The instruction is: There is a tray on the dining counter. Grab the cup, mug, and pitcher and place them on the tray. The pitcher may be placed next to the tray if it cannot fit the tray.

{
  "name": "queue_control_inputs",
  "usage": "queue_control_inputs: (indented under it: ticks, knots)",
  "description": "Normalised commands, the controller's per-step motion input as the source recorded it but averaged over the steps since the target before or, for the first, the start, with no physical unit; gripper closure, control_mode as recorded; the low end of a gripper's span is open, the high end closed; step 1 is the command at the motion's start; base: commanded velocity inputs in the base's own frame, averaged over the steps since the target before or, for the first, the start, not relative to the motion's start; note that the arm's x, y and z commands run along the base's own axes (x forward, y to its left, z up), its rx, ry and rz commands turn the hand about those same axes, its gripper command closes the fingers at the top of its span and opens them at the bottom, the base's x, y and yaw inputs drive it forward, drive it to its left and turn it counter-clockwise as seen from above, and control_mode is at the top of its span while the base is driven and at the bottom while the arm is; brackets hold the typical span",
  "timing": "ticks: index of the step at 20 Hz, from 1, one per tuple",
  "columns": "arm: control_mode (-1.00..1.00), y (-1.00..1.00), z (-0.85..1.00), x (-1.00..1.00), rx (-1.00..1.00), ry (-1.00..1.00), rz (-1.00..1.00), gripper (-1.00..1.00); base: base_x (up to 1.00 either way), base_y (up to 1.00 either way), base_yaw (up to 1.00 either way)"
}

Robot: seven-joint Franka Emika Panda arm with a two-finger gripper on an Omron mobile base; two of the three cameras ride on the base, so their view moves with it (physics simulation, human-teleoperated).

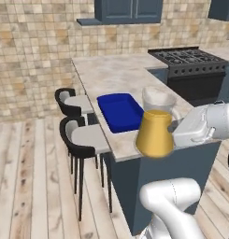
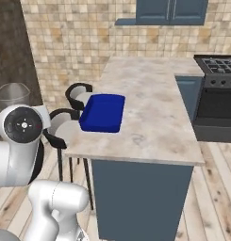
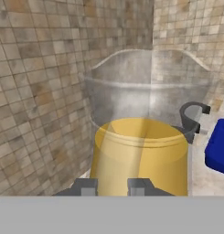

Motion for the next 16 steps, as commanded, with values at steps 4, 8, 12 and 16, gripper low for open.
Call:
queue_control_inputs:
  ticks: [4,8,12,16]
  knots:
    - [1.00,0.00,0.00,0.00,0.00,0.00,0.00,1.00,0.41,-0.42,0.24]
    - [1.00,0.00,0.00,0.00,0.00,0.00,0.00,1.00,0.42,-0.45,0.23]
    - [1.00,0.00,0.00,0.00,0.00,0.00,0.00,1.00,0.51,-0.35,0.19]
    - [1.00,0.00,0.00,0.00,0.00,0.00,0.00,1.00,0.44,-0.29,0.19]
